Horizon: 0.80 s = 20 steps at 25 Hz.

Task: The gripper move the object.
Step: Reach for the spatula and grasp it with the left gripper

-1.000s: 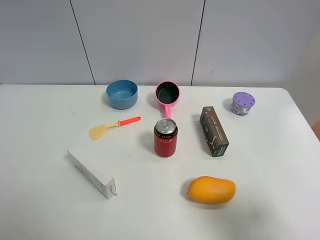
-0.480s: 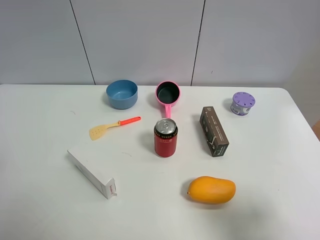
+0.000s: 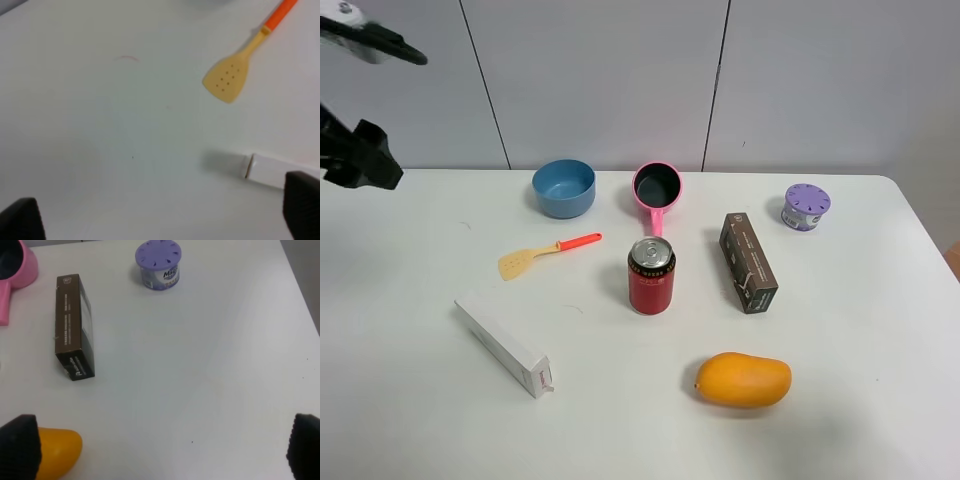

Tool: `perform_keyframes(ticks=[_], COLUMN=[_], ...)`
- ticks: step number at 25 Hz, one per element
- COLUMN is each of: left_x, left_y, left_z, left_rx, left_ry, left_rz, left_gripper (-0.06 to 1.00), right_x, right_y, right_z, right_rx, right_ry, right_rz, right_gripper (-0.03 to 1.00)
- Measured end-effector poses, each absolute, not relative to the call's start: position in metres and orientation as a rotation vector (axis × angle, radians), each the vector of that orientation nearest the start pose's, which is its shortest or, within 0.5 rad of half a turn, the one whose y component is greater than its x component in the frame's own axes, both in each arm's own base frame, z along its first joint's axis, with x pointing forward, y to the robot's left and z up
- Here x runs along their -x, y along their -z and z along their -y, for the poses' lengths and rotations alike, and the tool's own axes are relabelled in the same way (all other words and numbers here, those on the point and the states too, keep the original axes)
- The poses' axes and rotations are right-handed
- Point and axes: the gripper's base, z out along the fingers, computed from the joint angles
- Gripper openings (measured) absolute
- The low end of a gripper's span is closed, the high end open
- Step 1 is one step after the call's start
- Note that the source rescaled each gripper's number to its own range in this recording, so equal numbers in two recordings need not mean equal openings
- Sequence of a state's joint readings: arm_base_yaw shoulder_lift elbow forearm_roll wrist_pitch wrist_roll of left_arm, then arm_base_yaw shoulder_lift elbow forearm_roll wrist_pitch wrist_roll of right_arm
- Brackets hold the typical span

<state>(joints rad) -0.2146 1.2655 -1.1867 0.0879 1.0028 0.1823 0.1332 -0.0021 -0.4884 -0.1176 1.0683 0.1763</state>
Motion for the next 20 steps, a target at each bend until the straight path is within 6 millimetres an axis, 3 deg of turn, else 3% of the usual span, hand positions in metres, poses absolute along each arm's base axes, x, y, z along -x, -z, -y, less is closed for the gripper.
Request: perform_keyframes(ticks=[11,20], left_x=[-0.313,-0.345], left_y=[-0.289,-0.23], left_z=[0.051,0.062], left_rx=[-0.671,-0.87], left_ry=[-0.138,-0.089], left_rz=[-2.596,-2.636], left_gripper=[1.0,1.0], right_x=[0.003,0.003], right_y=[-0.274,-0.274], right_z=[0.01,0.01], right_rx=[-0.05,-0.05], right_ry=[-0.051,-0.051], right_rz=[-2.055,-2.055], right_gripper=[1.0,1.0])
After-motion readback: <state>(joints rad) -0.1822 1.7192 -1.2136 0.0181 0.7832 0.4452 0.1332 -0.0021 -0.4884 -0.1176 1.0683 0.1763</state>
